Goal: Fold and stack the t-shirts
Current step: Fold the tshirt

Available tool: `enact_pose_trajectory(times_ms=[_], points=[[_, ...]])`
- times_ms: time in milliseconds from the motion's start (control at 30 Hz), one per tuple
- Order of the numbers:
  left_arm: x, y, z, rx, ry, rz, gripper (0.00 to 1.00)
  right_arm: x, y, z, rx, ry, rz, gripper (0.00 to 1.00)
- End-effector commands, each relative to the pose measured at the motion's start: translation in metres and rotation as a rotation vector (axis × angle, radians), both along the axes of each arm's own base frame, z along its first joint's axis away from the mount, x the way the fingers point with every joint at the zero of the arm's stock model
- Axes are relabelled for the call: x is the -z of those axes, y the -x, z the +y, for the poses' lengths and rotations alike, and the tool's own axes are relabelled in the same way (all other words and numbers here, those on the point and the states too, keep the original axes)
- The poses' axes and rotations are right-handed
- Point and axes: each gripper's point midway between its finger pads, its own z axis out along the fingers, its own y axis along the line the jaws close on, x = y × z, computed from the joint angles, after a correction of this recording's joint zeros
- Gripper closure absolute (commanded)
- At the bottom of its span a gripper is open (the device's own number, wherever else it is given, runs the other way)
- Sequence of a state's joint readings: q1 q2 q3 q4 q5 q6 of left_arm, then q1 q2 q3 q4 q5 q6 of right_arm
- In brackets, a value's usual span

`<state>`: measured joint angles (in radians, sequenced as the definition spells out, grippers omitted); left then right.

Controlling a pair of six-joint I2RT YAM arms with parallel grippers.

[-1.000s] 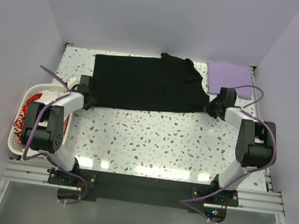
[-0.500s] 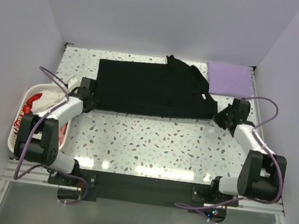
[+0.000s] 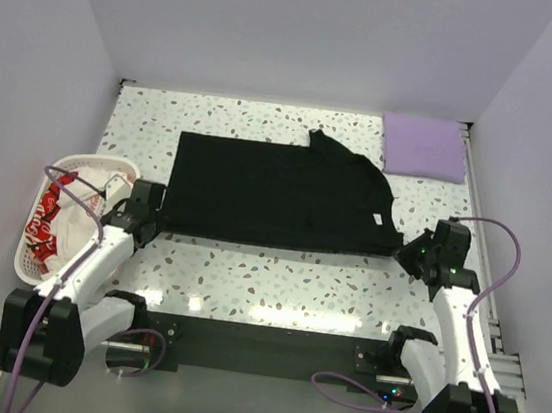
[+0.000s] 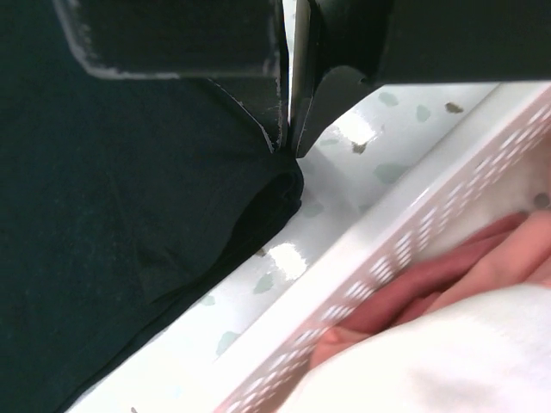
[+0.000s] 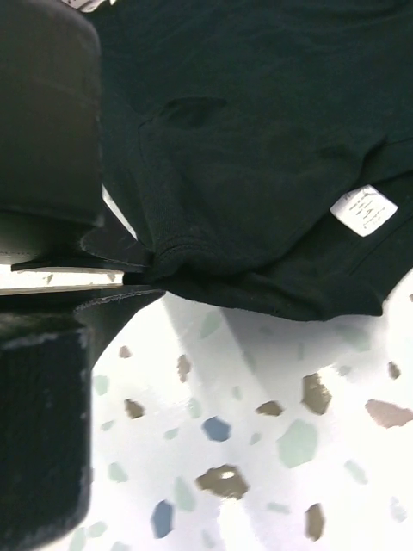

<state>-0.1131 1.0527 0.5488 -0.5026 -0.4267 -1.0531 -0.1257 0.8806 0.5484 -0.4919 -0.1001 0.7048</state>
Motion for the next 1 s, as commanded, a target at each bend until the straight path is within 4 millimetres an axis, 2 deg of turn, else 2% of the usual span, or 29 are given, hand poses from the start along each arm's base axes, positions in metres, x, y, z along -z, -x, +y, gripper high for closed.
enact_pose_trajectory(times_ms=[0, 33, 100, 133, 167, 233, 267, 300, 367, 433, 467, 600, 633, 667, 700, 733, 767, 800, 833, 867, 900, 933, 967], points=[[0.000, 0.022, 0.019, -0.088, -0.058, 0.006, 1.00, 0.005, 0.031, -0.008, 0.035, 0.035, 0.059, 1.00], [0.001, 0.024, 0.017, -0.085, -0.048, 0.005, 1.00, 0.003, 0.039, -0.008, 0.040, 0.041, 0.057, 1.00], [0.004, 0.032, 0.017, -0.087, -0.038, 0.010, 1.00, 0.002, 0.046, -0.005, 0.044, 0.023, 0.051, 0.93], [0.005, 0.033, 0.016, -0.085, -0.032, 0.008, 1.00, 0.003, 0.050, -0.001, 0.041, 0.007, 0.052, 0.87], [0.006, 0.037, 0.016, -0.086, -0.030, 0.011, 1.00, 0.000, 0.053, 0.003, 0.031, -0.011, 0.037, 0.75], [0.007, 0.040, 0.014, -0.089, -0.015, 0.008, 0.78, -0.004, 0.054, 0.007, 0.026, -0.029, 0.023, 0.61], [0.003, 0.039, 0.014, -0.087, -0.012, -0.006, 0.68, -0.007, 0.056, 0.009, 0.016, -0.035, 0.019, 0.51], [-0.002, 0.037, 0.013, -0.075, -0.011, -0.017, 0.49, -0.016, 0.054, 0.010, -0.005, -0.029, -0.007, 0.45], [-0.014, 0.034, 0.011, -0.062, -0.006, -0.047, 0.41, -0.026, 0.054, 0.008, -0.021, -0.004, -0.022, 0.35], [-0.030, 0.026, 0.008, -0.023, -0.002, -0.092, 0.35, -0.042, 0.046, 0.008, -0.054, 0.017, -0.078, 0.32], [-0.040, 0.018, 0.005, -0.003, 0.001, -0.134, 0.35, -0.051, 0.037, 0.010, -0.074, 0.014, -0.118, 0.31], [-0.075, -0.010, -0.003, 0.071, -0.001, -0.214, 0.34, -0.062, 0.008, 0.023, -0.161, -0.042, -0.161, 0.30], [-0.082, -0.019, -0.006, 0.086, 0.003, -0.234, 0.34, -0.061, -0.007, 0.028, -0.186, -0.071, -0.163, 0.30], [-0.078, -0.027, -0.008, 0.098, -0.001, -0.203, 0.34, -0.069, -0.017, 0.029, -0.199, -0.077, -0.190, 0.31], [-0.092, -0.040, -0.009, 0.113, -0.009, -0.223, 0.34, -0.072, -0.027, 0.031, -0.212, -0.085, -0.199, 0.31], [-0.097, -0.049, -0.010, 0.115, -0.013, -0.223, 0.34, -0.071, -0.042, 0.029, -0.216, -0.082, -0.196, 0.31], [-0.088, -0.059, -0.011, 0.130, -0.025, -0.176, 0.34, -0.086, -0.058, 0.028, -0.221, -0.065, -0.227, 0.31], [-0.103, -0.075, -0.013, 0.141, -0.028, -0.202, 0.35, -0.091, -0.068, 0.029, -0.237, -0.041, -0.239, 0.31], [-0.094, -0.088, -0.014, 0.149, -0.034, -0.169, 0.37, -0.084, -0.084, 0.026, -0.231, -0.023, -0.215, 0.32], [-0.109, -0.103, -0.015, 0.155, -0.043, -0.195, 0.38, -0.102, -0.100, 0.028, -0.250, 0.000, -0.255, 0.32], [-0.110, -0.112, -0.016, 0.156, -0.048, -0.190, 0.38, -0.106, -0.111, 0.030, -0.261, 0.013, -0.266, 0.33], [-0.099, -0.125, -0.018, 0.170, -0.055, -0.158, 0.39, -0.110, -0.123, 0.031, -0.269, 0.025, -0.278, 0.33], [-0.099, -0.134, -0.017, 0.184, -0.070, -0.154, 0.40, -0.116, -0.143, 0.032, -0.279, 0.044, -0.288, 0.33]])
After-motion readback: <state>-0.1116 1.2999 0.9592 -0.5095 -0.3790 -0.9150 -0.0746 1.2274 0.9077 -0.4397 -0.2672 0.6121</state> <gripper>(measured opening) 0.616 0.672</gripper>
